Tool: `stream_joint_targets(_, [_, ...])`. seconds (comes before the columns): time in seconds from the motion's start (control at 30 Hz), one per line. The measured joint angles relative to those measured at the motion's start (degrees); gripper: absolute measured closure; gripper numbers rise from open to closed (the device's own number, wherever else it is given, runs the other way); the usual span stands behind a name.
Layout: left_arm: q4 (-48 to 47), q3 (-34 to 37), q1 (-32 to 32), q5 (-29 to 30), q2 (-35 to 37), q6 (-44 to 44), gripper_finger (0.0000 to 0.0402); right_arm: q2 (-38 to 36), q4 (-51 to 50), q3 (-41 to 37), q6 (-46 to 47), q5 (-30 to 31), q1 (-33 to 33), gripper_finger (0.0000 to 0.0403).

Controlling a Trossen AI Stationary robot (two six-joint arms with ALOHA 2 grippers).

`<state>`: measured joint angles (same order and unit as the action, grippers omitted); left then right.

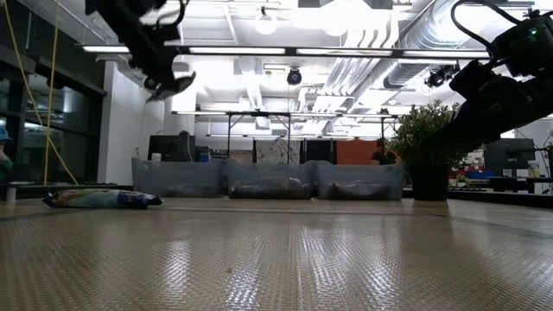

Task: Pick and place Granola Bars by type
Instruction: Put the blue granola bar into the left black bin

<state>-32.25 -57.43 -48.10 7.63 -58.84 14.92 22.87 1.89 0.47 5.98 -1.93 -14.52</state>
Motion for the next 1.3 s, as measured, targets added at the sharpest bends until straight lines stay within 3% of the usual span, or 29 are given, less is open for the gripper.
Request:
stream_joint_targets(0.2, [-5.12,0.00,-11.09,-17.73,-5.12,4.65,0.0333,0.00,0.00,0.01,-0.02,0.01,0.00,0.0402])
stream_joint_targets(0.3, [-8.68,-0.77,-12.85,-20.79,-8.72,7.68,0.0333,0.00,0.00,0.00,-0.02,0.00,0.00,0.0402])
stream_joint_targets(0.57, [-18.48,-7.39,-12.65,-19.40,-19.93,15.42,0.0333,-0.02,0.00,0.00,-0.01,0.02,-0.02,0.0402])
stream_joint_targets(0.8, [-18.61,-11.36,-12.30,-17.82,-25.78,17.13,0.0333,-0.02,0.00,0.00,0.00,0.02,0.00,0.0402])
stream_joint_targets(1.07, [-17.01,-12.11,-5.06,-11.89,-34.41,20.39,0.0333,0.00,0.00,0.00,0.00,0.00,0.00,0.0402])
stream_joint_targets(1.3, [-13.58,-12.04,-2.39,-8.16,-41.33,18.44,0.0333,0.00,0.00,0.00,-0.01,0.00,0.00,0.0402])
